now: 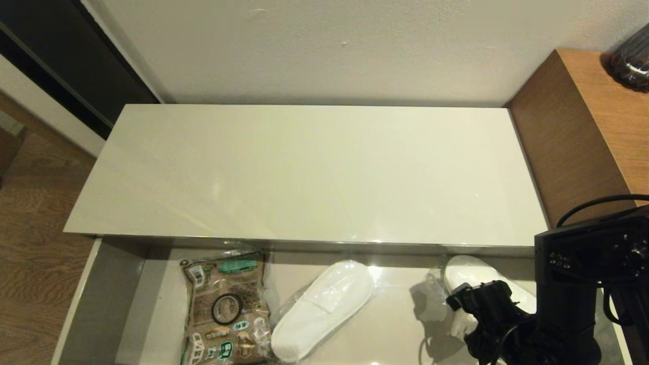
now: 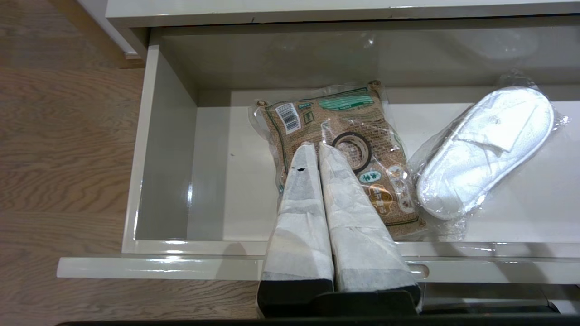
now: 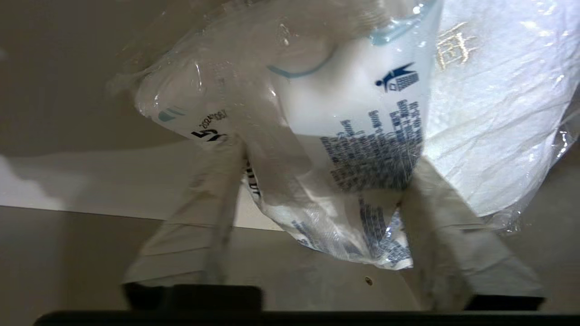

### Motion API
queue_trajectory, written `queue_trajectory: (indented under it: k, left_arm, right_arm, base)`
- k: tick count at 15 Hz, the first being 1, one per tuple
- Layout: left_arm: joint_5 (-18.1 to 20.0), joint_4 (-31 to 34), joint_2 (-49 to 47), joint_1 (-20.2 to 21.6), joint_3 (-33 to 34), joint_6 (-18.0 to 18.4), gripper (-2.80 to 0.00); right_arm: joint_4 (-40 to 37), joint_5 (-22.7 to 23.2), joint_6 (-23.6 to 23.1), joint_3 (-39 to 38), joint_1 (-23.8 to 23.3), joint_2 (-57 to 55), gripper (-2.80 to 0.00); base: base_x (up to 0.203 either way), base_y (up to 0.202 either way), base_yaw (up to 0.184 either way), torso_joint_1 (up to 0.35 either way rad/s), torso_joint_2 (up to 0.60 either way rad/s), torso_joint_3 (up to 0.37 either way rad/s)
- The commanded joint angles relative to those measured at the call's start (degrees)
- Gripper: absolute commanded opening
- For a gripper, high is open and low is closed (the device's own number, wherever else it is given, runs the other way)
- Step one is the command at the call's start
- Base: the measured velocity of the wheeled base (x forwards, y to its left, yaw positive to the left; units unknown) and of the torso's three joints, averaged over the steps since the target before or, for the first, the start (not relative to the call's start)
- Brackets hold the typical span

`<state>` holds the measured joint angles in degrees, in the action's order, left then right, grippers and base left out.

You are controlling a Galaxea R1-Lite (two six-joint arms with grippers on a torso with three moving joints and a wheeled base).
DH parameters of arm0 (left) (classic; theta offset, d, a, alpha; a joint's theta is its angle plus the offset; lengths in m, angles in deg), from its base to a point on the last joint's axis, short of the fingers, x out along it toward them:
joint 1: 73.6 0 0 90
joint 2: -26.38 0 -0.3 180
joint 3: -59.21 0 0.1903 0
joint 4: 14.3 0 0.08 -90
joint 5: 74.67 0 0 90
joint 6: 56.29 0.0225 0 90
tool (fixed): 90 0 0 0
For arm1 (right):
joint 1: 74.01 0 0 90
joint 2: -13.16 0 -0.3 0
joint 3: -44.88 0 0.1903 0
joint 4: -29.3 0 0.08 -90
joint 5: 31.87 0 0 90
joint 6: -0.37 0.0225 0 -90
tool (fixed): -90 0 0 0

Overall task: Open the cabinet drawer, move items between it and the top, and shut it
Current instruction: Take out the tissue from the drawer

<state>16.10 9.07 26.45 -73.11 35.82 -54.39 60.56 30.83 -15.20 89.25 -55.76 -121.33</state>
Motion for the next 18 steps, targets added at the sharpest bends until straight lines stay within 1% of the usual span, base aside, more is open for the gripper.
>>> queue_trajectory:
  k: [1,3,5,9,12,15,18]
  left_arm:
    - [0.0,0.0,-0.1,0.0,0.0,0.0,-2.80]
    - [0.0,0.0,-0.1,0.0,0.0,0.0,-2.80]
    - [0.0,0.0,-0.1,0.0,0.0,0.0,-2.80]
    - [0.0,0.0,-0.1,0.0,0.0,0.0,-2.80]
    - [0.0,0.0,-0.1,0.0,0.0,0.0,-2.80]
    - [0.0,0.0,-0.1,0.0,-0.1,0.0,-2.80]
    - [0.0,0.0,-0.1,0.0,0.0,0.0,-2.80]
  right_arm:
    - [0.3,-0.1,-0.2,0.3,0.0,0.0,-2.80]
    - [-0.2,-0.1,-0.9,0.2,0.0,2.6,-2.80]
    - [-2.5,0.0,-2.0,-0.2,0.0,7.3,-2.80]
    - [-13.5,0.3,-2.3,0.1,0.0,15.9,-2.80]
    - [-15.4,0.3,-2.5,0.7,0.0,18.8,-2.80]
    - [-24.2,0.4,-2.1,2.6,0.0,23.9,-2.80]
    - [-28.0,0.4,-2.0,2.9,0.0,27.7,-2.80]
  base:
    - [0.000,0.000,0.000,0.000,0.00,0.000]
    - [0.000,0.000,0.000,0.000,0.00,0.000]
    - [0.000,0.000,0.000,0.000,0.00,0.000]
    - [0.000,0.000,0.000,0.000,0.00,0.000]
    - [0.000,0.000,0.000,0.000,0.00,0.000]
    - [0.000,0.000,0.000,0.000,0.00,0.000]
    - [0.000,0.000,0.000,0.000,0.00,0.000]
